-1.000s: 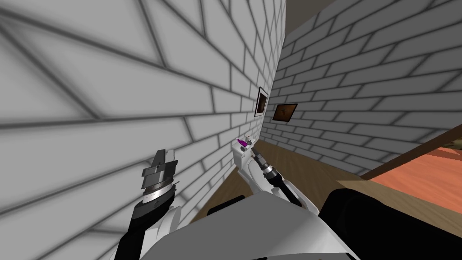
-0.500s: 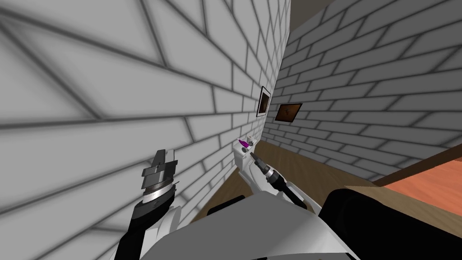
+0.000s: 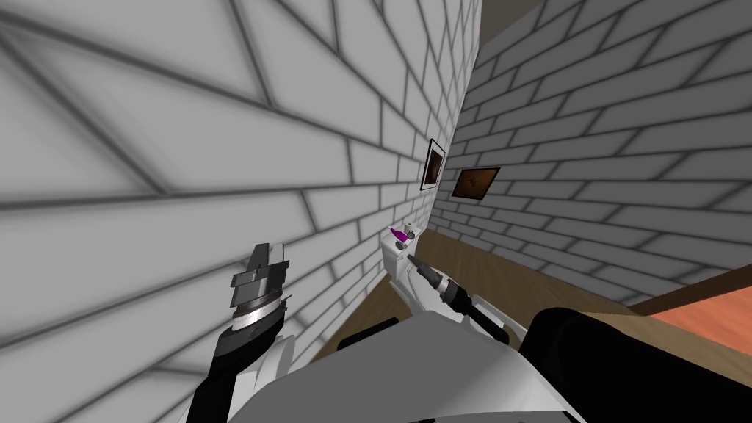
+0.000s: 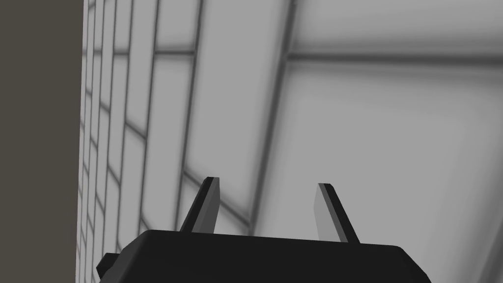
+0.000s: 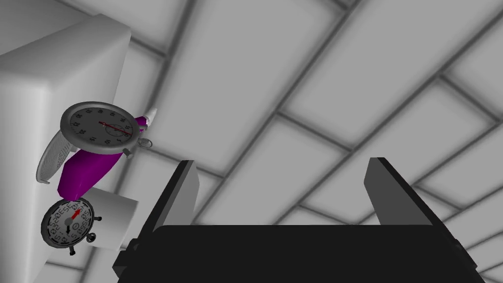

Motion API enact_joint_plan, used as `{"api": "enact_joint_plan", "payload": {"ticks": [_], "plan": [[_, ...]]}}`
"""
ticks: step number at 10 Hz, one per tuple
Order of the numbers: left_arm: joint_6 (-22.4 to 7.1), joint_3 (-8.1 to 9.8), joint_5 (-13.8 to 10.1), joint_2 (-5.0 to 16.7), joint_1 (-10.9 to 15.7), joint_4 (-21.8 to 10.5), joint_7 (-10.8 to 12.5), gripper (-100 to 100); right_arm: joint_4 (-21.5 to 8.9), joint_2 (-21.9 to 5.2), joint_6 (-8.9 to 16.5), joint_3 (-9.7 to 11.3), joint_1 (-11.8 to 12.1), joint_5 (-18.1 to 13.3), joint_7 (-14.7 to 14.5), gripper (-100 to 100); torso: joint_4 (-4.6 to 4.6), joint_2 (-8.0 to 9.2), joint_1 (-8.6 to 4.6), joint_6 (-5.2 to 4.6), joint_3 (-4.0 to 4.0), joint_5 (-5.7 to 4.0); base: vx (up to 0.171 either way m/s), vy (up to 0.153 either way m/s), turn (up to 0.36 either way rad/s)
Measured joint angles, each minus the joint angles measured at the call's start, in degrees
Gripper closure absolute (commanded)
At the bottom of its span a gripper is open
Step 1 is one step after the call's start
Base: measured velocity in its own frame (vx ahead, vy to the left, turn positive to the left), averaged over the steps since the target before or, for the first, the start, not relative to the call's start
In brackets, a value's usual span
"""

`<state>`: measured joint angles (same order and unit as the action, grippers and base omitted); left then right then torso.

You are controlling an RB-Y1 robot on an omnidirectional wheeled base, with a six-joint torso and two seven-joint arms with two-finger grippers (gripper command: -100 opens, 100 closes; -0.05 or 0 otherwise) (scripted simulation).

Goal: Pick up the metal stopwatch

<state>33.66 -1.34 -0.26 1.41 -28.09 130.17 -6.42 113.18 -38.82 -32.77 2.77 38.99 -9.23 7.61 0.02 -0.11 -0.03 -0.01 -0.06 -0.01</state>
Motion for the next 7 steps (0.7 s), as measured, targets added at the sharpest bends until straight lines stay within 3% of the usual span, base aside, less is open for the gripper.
{"api": "enact_joint_plan", "payload": {"ticks": [7], "plan": [[0.0,0.00,0.0,0.0,0.0,0.0,0.0,0,-5.5,-11.7,-0.1,2.2,1.8,-1.5,2.3,-100,0.00,0.00,0.04,0.01,0.00,0.00,0.022,-0.001,0.065]]}}
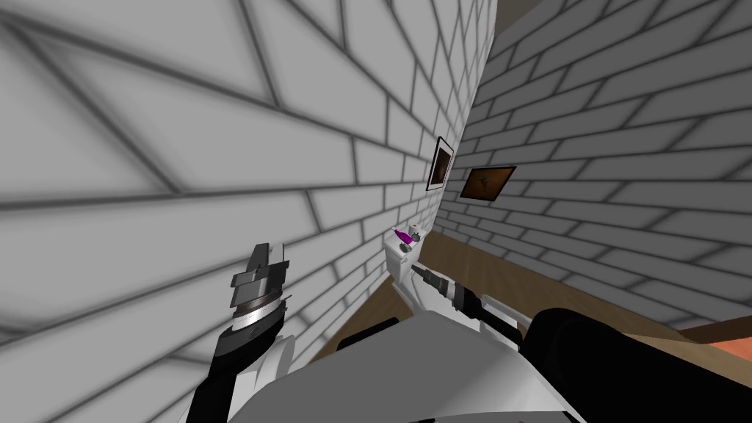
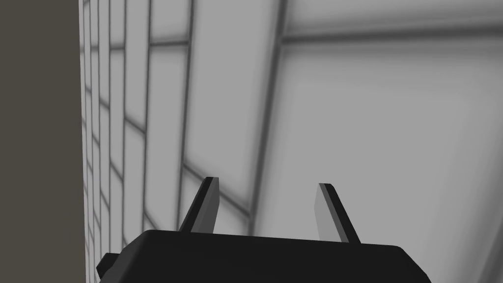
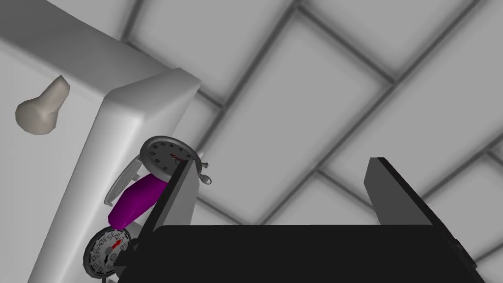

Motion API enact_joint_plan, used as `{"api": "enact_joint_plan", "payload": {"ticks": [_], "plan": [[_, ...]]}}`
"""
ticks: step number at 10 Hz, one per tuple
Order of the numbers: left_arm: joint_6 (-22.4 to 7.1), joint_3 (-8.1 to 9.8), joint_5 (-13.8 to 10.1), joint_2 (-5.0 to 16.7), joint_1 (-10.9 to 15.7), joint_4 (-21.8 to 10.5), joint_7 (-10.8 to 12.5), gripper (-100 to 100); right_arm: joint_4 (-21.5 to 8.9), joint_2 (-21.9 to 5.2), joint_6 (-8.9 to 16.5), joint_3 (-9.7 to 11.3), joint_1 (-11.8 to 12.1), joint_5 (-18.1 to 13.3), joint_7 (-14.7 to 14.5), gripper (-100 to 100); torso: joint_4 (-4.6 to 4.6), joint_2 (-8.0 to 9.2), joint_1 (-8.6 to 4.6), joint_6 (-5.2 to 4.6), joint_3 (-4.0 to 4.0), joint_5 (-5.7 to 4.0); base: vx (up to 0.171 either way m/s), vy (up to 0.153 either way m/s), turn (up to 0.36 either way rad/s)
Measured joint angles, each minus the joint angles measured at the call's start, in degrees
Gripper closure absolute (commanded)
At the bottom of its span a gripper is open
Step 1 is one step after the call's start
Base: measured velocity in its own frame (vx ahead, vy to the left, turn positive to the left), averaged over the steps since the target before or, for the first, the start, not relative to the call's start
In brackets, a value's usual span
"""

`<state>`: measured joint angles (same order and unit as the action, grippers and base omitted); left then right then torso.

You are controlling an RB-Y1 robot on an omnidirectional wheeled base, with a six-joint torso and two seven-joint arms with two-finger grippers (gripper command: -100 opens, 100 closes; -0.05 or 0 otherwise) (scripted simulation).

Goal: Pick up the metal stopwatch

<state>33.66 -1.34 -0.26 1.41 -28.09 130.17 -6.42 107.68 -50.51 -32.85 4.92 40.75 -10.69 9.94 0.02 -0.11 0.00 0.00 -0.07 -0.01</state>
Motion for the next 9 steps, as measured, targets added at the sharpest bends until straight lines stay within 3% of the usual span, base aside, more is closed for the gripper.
{"api": "enact_joint_plan", "payload": {"ticks": [2,6,9], "plan": [[0.0,0.00,0.0,0.0,0.0,0.0,0.0,0,-0.7,-3.6,0.1,0.1,1.2,-0.2,0.7,-100,0.00,0.01,0.05,0.00,0.01,0.01,0.020,0.010,0.087],[0.0,0.00,0.0,0.0,0.0,0.0,0.0,0,-5.8,-9.5,-0.2,2.2,0.1,-1.2,1.6,-100,-0.01,0.03,0.09,0.01,0.02,0.02,0.014,0.018,0.082],[0.0,0.00,0.0,0.0,0.0,0.0,0.0,0,-7.2,-13.9,-0.3,2.3,1.6,-1.5,2.0,-100,-0.01,0.05,0.11,-0.02,0.03,0.02,0.013,0.027,0.099]]}}
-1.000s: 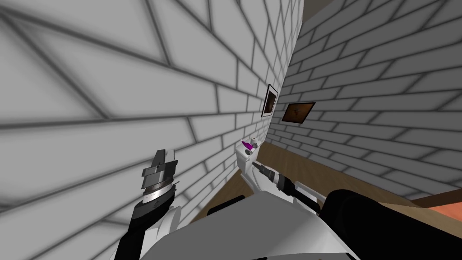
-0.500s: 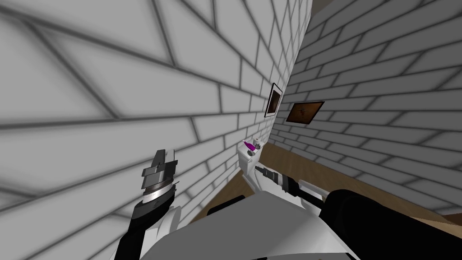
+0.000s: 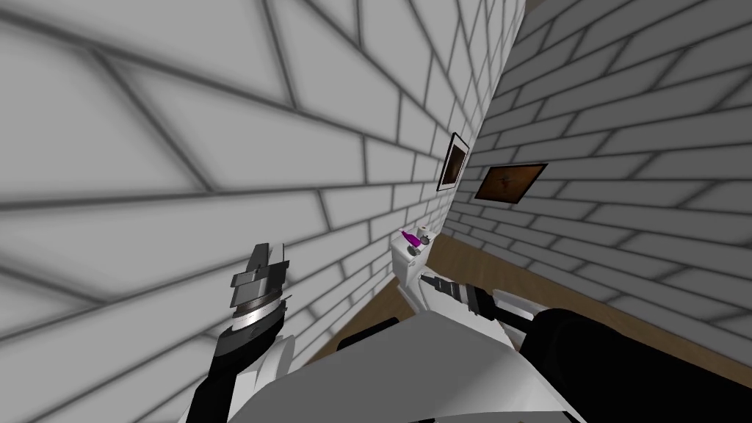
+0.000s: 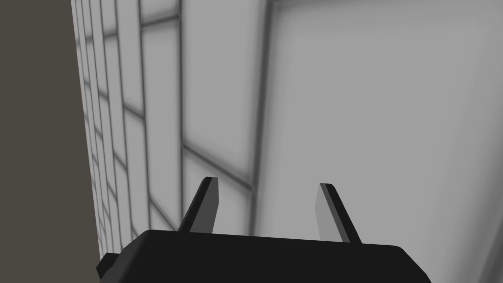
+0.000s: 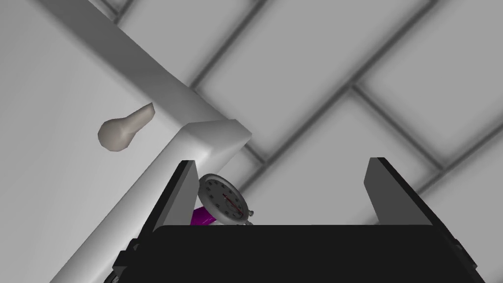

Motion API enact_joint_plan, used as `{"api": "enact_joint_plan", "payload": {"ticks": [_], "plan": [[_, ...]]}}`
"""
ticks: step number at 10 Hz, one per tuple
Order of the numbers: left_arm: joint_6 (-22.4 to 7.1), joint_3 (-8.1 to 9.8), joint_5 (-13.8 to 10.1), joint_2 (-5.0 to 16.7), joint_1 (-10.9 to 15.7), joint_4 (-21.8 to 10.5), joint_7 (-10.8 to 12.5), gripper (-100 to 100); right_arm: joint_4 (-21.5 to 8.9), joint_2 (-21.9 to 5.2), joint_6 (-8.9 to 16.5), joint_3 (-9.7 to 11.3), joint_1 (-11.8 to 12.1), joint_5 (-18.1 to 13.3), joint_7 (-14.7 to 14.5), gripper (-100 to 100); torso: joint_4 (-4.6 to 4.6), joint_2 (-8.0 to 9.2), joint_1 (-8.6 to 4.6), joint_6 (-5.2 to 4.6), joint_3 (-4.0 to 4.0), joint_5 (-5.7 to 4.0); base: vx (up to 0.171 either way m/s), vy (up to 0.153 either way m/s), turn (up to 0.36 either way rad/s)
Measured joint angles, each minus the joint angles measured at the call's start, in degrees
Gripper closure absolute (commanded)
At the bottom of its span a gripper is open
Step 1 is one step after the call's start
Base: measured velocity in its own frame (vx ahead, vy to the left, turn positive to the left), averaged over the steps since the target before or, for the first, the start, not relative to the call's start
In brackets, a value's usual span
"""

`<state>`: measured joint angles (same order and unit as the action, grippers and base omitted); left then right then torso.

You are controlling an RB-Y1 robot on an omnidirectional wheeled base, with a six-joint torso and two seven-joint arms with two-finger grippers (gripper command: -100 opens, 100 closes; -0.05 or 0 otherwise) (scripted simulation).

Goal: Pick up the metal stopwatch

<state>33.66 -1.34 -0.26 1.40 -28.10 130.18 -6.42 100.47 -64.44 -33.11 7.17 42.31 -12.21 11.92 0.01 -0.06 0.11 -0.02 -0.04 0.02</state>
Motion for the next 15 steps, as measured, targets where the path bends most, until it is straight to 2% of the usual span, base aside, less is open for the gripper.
{"api": "enact_joint_plan", "payload": {"ticks": [3,6,8,9,11,14,15], "plan": [[0.0,0.00,0.0,0.0,0.0,0.0,0.0,0,-2.8,-4.7,0.3,1.0,-0.1,-0.5,0.6,-100,0.00,-0.01,0.05,0.03,0.00,0.01,0.010,0.030,0.092],[0.0,0.00,0.0,0.0,0.0,0.0,0.0,0,-5.4,-8.2,0.7,2.1,-0.5,-1.2,0.7,-100,0.00,0.01,0.05,0.00,0.01,0.01,0.009,0.039,0.111],[0.0,0.00,0.0,0.0,0.0,0.0,0.0,0,-6.9,-11.1,0.8,2.2,-0.2,-1.2,1.1,-100,0.00,0.01,0.07,-0.01,0.01,0.02,0.014,0.046,0.103],[0.0,0.00,0.0,0.0,0.0,0.0,0.0,0,-8.4,-12.5,0.9,3.1,-1.0,-1.6,1.2,-100,0.00,-0.02,0.12,0.02,-0.01,0.02,0.012,0.042,0.073],[0.0,0.00,0.0,0.0,0.0,0.0,0.0,0,-10.1,-15.1,1.1,3.6,-1.3,-1.9,1.6,-100,0.00,0.00,0.10,0.02,0.00,0.02,0.013,0.059,0.181],[0.0,0.00,0.0,0.0,0.0,0.0,0.0,0,-13.0,-19.7,1.2,3.3,0.0,-1.9,1.3,-100,-0.01,0.02,0.18,0.01,0.01,0.04,0.010,0.065,0.137],[0.0,-0.01,0.0,0.0,0.0,0.0,0.0,0,-13.7,-22.0,1.8,3.2,0.3,-1.9,1.5,-100,0.00,-0.01,0.23,0.02,0.00,0.06,0.016,0.048,0.059]]}}
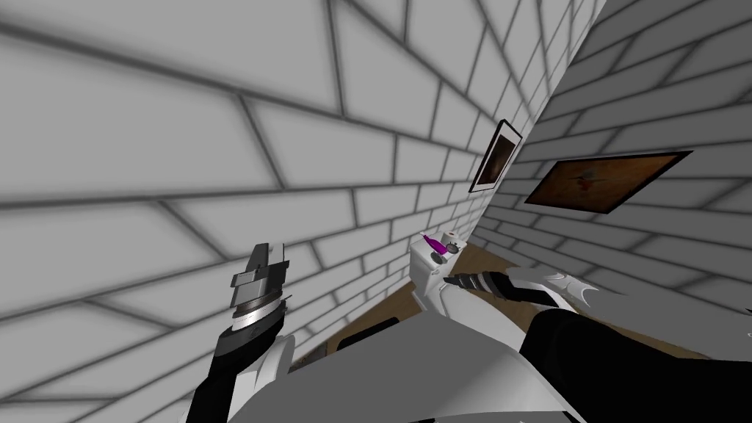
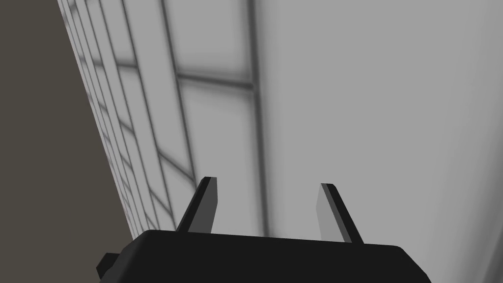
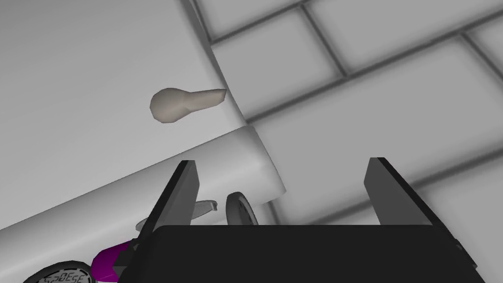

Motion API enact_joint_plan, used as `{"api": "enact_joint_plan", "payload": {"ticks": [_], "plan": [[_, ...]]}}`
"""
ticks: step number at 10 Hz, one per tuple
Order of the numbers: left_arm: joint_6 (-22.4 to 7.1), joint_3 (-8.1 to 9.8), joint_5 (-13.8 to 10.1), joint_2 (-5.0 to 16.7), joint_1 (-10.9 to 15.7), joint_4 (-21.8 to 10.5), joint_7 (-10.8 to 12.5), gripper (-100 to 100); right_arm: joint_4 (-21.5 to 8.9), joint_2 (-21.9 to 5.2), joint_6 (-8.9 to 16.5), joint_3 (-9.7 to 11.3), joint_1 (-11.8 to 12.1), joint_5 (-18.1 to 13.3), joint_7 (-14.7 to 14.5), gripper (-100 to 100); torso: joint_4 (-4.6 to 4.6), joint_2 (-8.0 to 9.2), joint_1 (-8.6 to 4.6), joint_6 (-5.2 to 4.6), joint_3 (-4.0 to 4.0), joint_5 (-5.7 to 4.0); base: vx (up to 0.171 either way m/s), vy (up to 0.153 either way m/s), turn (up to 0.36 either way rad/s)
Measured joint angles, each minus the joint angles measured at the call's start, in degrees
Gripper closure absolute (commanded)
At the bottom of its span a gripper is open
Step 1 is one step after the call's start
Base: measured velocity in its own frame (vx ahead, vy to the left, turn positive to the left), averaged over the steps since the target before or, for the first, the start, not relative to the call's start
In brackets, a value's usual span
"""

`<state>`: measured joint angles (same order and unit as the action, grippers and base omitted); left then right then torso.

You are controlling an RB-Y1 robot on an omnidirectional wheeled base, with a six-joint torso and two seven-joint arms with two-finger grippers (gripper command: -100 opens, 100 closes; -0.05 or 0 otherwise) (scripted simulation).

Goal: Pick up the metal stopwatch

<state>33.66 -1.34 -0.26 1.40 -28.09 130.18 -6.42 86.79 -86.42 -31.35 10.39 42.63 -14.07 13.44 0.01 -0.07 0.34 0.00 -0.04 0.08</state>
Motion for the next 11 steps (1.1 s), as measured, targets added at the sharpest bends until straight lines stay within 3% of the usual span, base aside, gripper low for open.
{"api": "enact_joint_plan", "payload": {"ticks": [2,6,10,11], "plan": [[0.0,0.00,0.0,0.0,0.0,0.0,0.0,0,-3.3,-1.6,-0.3,2.0,-2.3,-1.0,0.4,-100,0.00,0.02,-0.10,-0.03,0.01,-0.03,0.018,0.059,0.144],[0.0,0.00,0.0,0.0,0.0,0.0,0.0,0,-7.3,-8.5,0.9,2.6,-2.0,-1.3,0.7,-100,0.01,-0.04,0.01,-0.04,-0.02,0.00,0.029,0.067,0.159],[0.0,0.01,0.0,0.0,0.0,0.0,0.0,0,-11.0,-13.4,1.1,4.3,-3.3,-2.5,1.3,-100,0.00,0.00,-0.24,-0.06,0.00,-0.07,0.024,0.007,0.077],[0.0,0.01,0.0,0.0,0.0,0.0,0.0,0,-11.1,-13.5,1.2,4.4,-3.4,-2.6,1.4,0,-0.02,0.07,-0.27,-0.09,0.04,-0.09,0.000,0.000,0.000]]}}
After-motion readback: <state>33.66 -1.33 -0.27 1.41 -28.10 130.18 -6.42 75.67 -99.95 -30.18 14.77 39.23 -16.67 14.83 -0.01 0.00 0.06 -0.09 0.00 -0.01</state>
